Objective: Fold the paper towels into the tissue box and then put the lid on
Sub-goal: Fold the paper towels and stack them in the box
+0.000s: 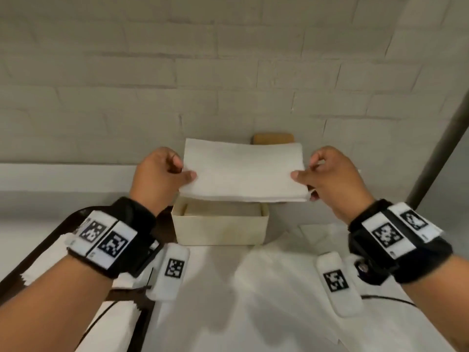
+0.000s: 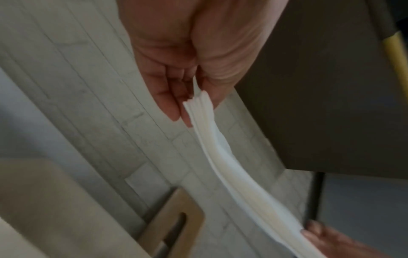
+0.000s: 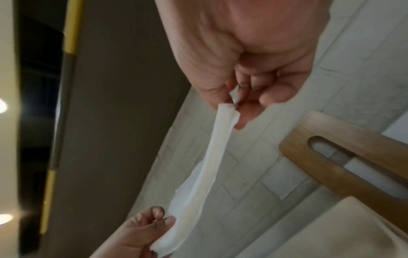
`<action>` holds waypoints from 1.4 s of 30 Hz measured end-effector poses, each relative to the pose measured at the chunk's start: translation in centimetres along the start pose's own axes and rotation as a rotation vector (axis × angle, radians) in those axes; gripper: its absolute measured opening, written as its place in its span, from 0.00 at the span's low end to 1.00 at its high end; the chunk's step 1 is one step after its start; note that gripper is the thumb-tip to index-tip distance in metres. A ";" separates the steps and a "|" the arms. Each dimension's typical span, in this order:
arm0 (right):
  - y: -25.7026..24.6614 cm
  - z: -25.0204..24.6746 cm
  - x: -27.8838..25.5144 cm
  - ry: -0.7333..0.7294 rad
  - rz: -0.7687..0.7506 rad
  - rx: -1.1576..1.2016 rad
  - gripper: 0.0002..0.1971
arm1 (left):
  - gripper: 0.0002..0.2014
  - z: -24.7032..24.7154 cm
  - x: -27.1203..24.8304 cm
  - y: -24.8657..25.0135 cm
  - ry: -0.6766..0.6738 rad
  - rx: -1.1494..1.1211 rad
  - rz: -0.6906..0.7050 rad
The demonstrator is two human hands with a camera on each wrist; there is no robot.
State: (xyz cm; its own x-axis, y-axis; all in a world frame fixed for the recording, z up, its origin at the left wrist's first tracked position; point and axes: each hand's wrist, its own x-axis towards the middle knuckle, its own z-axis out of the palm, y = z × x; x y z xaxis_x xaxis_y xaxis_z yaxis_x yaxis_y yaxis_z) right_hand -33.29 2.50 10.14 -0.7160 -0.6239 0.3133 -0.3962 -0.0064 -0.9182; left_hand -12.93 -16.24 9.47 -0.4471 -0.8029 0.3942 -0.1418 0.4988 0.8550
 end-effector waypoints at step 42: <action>13.2 -5.9 -4.7 -0.471 0.537 -0.776 0.32 | 0.10 13.9 -9.6 -2.1 -0.799 0.104 -0.533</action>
State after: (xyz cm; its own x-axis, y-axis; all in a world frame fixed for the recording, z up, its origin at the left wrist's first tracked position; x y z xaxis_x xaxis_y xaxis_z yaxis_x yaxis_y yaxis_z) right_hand -38.52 10.01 -2.02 -0.6767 -0.6380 -0.3674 -0.4713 0.7588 -0.4496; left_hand -20.57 -5.02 -0.83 -0.7646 -0.4925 -0.4156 -0.5605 0.1899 0.8061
